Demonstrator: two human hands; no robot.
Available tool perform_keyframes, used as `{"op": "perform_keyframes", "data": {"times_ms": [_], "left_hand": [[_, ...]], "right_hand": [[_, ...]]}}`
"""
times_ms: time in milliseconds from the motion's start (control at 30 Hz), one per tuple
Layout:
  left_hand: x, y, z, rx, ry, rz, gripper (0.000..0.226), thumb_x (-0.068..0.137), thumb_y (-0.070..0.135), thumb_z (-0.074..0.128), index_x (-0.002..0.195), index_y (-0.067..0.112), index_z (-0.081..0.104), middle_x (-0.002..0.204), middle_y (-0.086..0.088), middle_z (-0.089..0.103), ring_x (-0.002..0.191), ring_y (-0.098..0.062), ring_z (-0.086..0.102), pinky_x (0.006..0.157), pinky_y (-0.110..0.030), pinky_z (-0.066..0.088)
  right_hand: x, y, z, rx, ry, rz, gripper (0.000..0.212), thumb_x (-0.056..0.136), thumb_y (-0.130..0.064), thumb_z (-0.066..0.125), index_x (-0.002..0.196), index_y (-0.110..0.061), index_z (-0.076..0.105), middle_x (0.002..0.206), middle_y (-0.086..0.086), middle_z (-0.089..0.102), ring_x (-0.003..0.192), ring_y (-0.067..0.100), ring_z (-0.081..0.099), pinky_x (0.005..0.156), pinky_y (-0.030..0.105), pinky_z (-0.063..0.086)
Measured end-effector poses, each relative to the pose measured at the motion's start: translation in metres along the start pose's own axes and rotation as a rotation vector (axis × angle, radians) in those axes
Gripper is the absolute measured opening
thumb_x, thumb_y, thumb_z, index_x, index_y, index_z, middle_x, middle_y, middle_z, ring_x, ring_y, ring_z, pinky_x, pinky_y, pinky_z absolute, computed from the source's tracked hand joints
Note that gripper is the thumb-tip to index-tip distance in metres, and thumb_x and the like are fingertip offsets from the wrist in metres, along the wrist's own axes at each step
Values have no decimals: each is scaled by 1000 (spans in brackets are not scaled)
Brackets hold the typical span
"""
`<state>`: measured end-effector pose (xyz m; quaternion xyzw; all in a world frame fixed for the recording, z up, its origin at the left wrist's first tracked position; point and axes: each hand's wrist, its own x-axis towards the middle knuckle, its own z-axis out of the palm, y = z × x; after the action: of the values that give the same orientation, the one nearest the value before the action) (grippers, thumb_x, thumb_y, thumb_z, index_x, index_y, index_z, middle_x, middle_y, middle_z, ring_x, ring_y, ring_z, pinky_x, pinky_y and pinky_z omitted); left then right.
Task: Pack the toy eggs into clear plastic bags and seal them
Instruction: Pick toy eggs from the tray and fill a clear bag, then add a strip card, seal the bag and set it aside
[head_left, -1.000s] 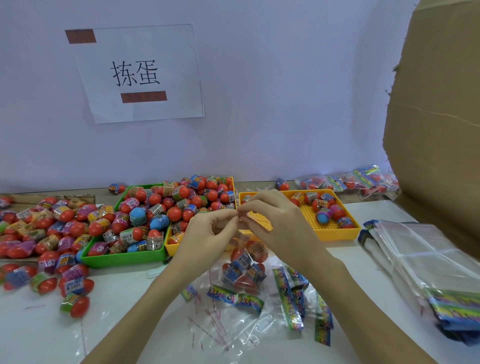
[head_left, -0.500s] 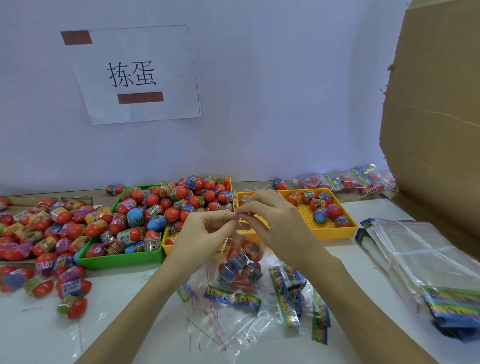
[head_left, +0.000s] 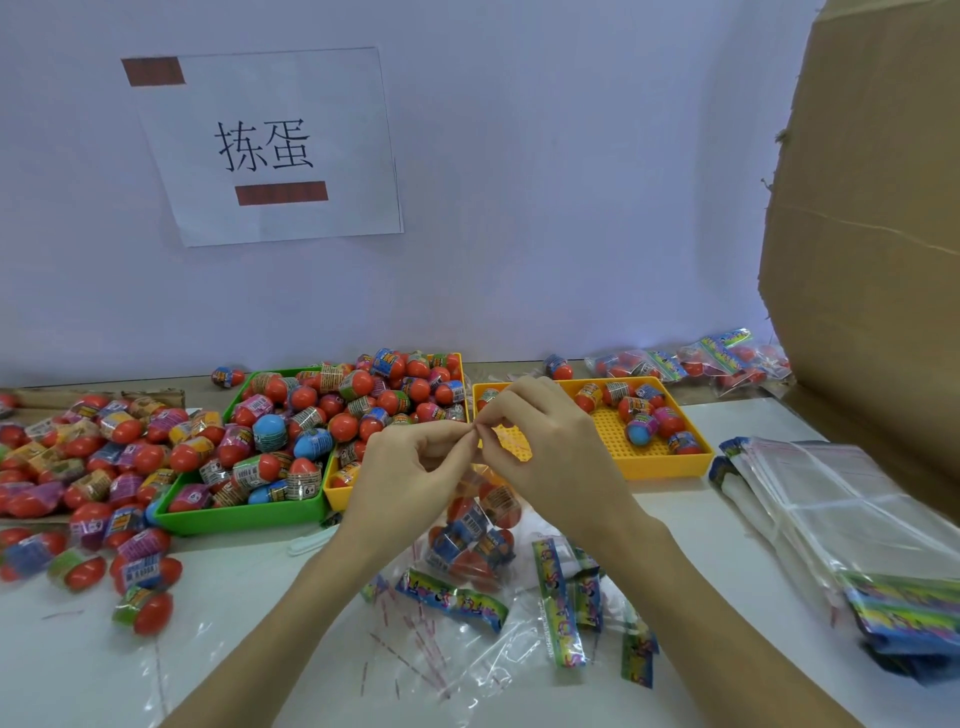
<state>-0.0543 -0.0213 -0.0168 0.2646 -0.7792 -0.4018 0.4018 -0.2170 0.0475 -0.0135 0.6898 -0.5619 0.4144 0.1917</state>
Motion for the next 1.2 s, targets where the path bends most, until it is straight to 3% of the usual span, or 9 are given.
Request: {"op": "perform_keyframes", "data": {"times_ms": [133, 300, 433, 633, 733, 833, 933, 1100, 1200], "left_hand": [[1, 1, 1, -35, 5, -57, 32, 103, 11, 67, 97, 40, 79, 83, 5, 82, 79, -13, 80, 72, -22, 64], [5, -1, -6, -229, 19, -215, 17, 105, 11, 64, 107, 17, 80, 92, -3, 83, 83, -22, 82, 69, -22, 63], [10, -7, -16, -346, 151, -301, 17, 106, 13, 63, 110, 14, 80, 95, -6, 83, 88, -24, 81, 74, -25, 65], [13, -14, -21, -339, 261, -286, 20, 107, 14, 60, 108, 16, 79, 93, -2, 83, 84, -18, 81, 73, -27, 64], [14, -16, -24, -325, 255, -281, 20, 108, 16, 60, 109, 16, 79, 95, -5, 83, 86, -24, 81, 85, -41, 64], [14, -18, -25, -329, 252, -274, 19, 107, 16, 61, 110, 16, 79, 95, -5, 83, 85, -23, 81, 84, -38, 67], [14, -21, -27, -340, 246, -261, 19, 107, 17, 61, 111, 16, 79, 96, -6, 83, 88, -25, 81, 83, -34, 66], [15, -21, -27, -316, 241, -238, 19, 108, 18, 60, 112, 16, 79, 96, -5, 83, 87, -23, 81, 79, -29, 66], [16, -19, -26, -319, 242, -246, 19, 107, 18, 61, 112, 16, 79, 96, -5, 83, 87, -24, 81, 80, -31, 67]], "right_hand": [[0, -6, 5, -4, 18, 70, 7, 90, -6, 74, 88, -7, 67, 88, 4, 63, 84, 19, 56, 75, 28, 50], [4, 6, -7, 24, 139, 297, 12, 88, -5, 73, 85, -9, 62, 85, 1, 57, 80, 18, 52, 71, 22, 43], [4, 40, -26, 18, 256, 503, 15, 91, -11, 73, 86, -15, 60, 88, -1, 56, 82, 19, 54, 70, 23, 42], [-1, 71, -35, -51, 333, 693, 9, 94, -11, 71, 90, -12, 62, 91, 3, 61, 81, 14, 54, 70, 6, 39], [-1, 73, -37, 85, 129, 634, 8, 96, -16, 73, 89, -16, 69, 87, -3, 69, 80, 14, 64, 70, 17, 48], [-1, 56, -34, 329, -295, 534, 9, 95, -25, 77, 86, -27, 77, 79, -13, 73, 73, 7, 70, 67, 20, 54], [-1, 40, -23, 339, -540, 415, 14, 96, -30, 75, 85, -27, 82, 75, -17, 75, 63, 5, 69, 61, 19, 55], [0, 33, -17, 279, -671, 419, 16, 93, -37, 78, 85, -24, 75, 73, -7, 73, 64, 3, 66, 60, 22, 55], [-1, 35, -22, 359, -671, 461, 10, 102, -30, 69, 94, -24, 72, 64, -5, 73, 46, 9, 64, 54, 17, 52]]}}
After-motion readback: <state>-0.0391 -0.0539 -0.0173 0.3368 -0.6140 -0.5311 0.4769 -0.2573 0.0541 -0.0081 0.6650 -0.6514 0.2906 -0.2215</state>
